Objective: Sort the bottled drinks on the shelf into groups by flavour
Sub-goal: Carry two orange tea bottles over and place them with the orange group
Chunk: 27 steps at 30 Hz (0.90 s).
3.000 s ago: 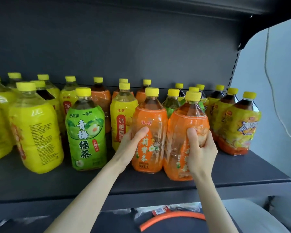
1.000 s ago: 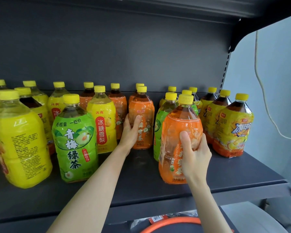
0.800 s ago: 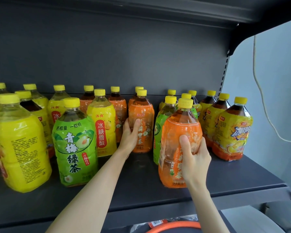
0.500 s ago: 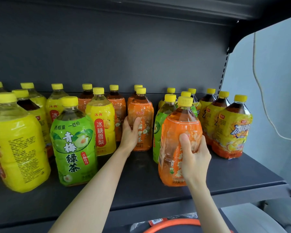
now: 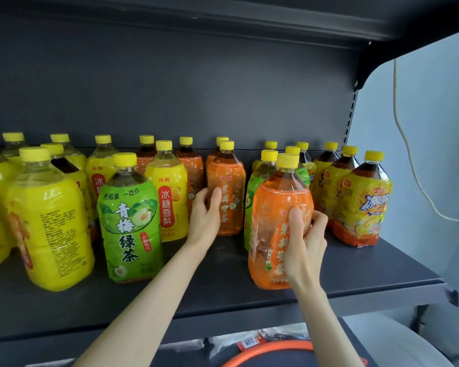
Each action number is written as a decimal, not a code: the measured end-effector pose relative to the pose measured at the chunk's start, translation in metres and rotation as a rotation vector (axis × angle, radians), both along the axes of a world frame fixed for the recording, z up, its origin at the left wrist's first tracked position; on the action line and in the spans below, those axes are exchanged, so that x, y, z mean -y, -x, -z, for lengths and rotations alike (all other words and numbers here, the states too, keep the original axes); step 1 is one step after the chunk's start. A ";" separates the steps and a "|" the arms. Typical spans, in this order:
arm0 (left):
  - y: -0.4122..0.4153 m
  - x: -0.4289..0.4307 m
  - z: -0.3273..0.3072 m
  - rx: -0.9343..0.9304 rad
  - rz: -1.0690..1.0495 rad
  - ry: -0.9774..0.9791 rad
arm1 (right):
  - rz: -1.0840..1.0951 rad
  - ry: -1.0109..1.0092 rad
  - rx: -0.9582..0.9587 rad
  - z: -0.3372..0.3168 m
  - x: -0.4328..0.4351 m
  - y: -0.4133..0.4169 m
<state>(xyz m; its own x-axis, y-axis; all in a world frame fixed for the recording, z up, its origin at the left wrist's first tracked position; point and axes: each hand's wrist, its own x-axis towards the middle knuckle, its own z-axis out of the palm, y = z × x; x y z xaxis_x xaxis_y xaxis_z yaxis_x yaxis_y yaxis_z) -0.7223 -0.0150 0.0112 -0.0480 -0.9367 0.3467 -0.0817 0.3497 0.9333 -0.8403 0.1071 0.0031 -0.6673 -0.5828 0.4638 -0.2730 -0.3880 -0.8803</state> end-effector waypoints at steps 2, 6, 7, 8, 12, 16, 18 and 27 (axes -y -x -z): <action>-0.006 -0.026 -0.002 -0.097 0.061 0.104 | -0.014 -0.007 0.000 -0.001 -0.003 -0.009; -0.009 -0.062 0.001 -0.251 0.270 0.110 | -0.048 -0.057 -0.039 0.002 0.004 -0.038; -0.009 -0.067 0.003 -0.258 0.297 0.110 | -0.040 -0.055 -0.063 0.004 0.007 -0.045; -0.010 -0.071 0.004 -0.260 0.300 0.113 | -0.022 -0.054 -0.099 0.005 0.011 -0.050; -0.013 -0.075 0.005 -0.227 0.183 0.166 | -0.005 -0.098 -0.196 0.003 0.016 -0.050; -0.017 -0.062 0.007 -0.151 0.119 0.177 | 0.053 -0.024 -0.152 -0.008 0.023 -0.020; -0.018 -0.056 0.008 -0.164 0.107 0.178 | 0.021 -0.053 -0.200 -0.014 0.034 -0.004; -0.016 -0.029 0.012 -0.179 0.084 0.169 | 0.010 -0.073 -0.365 -0.004 0.064 0.011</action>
